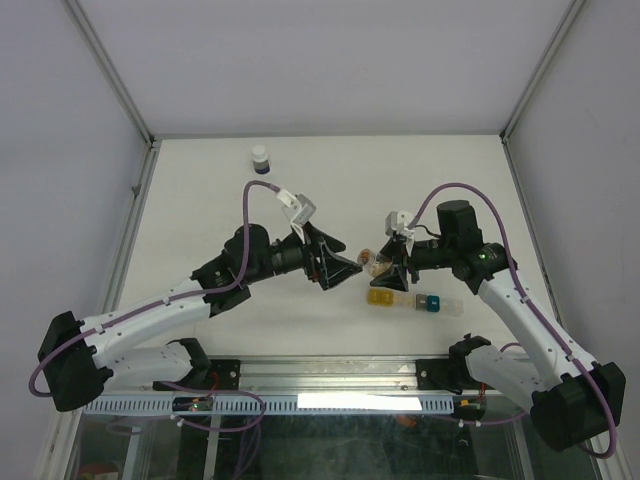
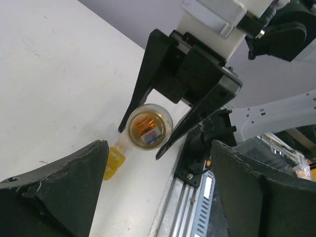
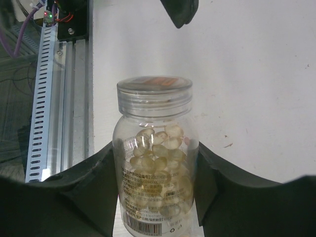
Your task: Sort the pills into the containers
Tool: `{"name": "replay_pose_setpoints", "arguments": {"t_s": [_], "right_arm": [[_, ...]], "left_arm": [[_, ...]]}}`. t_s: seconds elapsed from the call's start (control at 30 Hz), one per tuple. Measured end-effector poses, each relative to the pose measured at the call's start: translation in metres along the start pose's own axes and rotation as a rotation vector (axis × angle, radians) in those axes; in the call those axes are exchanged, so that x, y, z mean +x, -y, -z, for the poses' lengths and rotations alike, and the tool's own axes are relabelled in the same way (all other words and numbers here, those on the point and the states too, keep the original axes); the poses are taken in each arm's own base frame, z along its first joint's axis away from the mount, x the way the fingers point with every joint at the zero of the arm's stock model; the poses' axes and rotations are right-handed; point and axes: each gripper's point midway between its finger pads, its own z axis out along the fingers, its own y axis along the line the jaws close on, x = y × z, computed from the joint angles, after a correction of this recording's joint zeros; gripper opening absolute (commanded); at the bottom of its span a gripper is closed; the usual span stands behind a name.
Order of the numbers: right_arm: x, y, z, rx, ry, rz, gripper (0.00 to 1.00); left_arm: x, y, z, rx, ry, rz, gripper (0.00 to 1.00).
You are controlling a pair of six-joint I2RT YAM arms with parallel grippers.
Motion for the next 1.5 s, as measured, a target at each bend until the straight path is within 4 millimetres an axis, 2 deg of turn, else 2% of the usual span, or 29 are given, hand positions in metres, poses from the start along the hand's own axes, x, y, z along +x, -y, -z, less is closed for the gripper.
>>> {"name": "replay_pose_setpoints", "arguments": {"t_s": [0.13,0.23,0.43,0.6,0.77,0.8,0.87,0.93,1.13,1.2,1.23,1.27,1.3,1.33,1.37,1.4,1.5], "right_arm": [[0.000,0.000,0.000,0.000,0.000,0.000,0.00],[0.000,0.000,0.000,0.001,0.001,0.000,0.00],[0.000,0.000,0.000,0.001,0.001,-0.001,0.00],[0.000,0.000,0.000,0.001,0.001,-0.001,0.00],[0.000,0.000,0.000,0.001,0.001,-0.001,0.00],[0.000,0.000,0.000,0.000,0.001,-0.001,0.00],[0.000,0.000,0.000,0.001,-0.002,-0.005,0.00],[0.001,0.000,0.000,0.003,-0.006,-0.010,0.00],[0.003,-0.004,0.001,-0.009,-0.010,-0.024,0.00],[0.004,-0.005,0.001,-0.015,-0.010,-0.023,0.00],[0.004,-0.006,0.000,-0.018,-0.011,-0.021,0.00],[0.005,-0.006,0.000,-0.021,-0.014,-0.020,0.00],[0.006,-0.007,0.000,-0.024,-0.015,-0.015,0.00],[0.007,-0.008,0.000,-0.030,-0.014,-0.015,0.00],[0.006,-0.008,0.000,-0.029,-0.011,-0.017,0.00],[0.004,-0.006,0.000,-0.024,-0.008,-0.011,0.00],[0.002,-0.003,0.001,-0.008,-0.001,-0.002,0.00]], "left_arm": [[-0.007,0.009,-0.015,-0.052,-0.016,0.039,0.79],[-0.008,0.006,-0.027,-0.087,-0.035,0.045,0.73],[0.010,-0.007,-0.038,-0.137,-0.109,0.061,0.64],[0.018,-0.009,-0.040,-0.142,-0.146,0.069,0.58],[0.023,-0.004,-0.042,-0.110,-0.174,0.072,0.42],[0.023,-0.003,-0.043,-0.105,-0.178,0.073,0.33],[0.025,-0.003,-0.043,-0.099,-0.185,0.070,0.21],[0.026,-0.002,-0.043,-0.084,-0.192,0.054,0.15],[0.030,0.002,-0.042,0.034,-0.227,-0.146,0.14],[0.032,0.004,-0.041,0.107,-0.240,-0.279,0.17],[0.034,0.005,-0.040,0.148,-0.246,-0.356,0.28],[0.035,0.005,-0.040,0.179,-0.250,-0.417,0.54],[0.036,0.005,-0.040,0.214,-0.254,-0.491,0.69],[0.036,0.004,-0.039,0.237,-0.254,-0.561,0.78],[0.038,0.004,-0.039,0.258,-0.258,-0.603,0.93],[0.040,0.004,-0.038,0.272,-0.264,-0.626,0.99],[0.045,0.002,-0.031,0.278,-0.240,-0.660,0.99]]}}
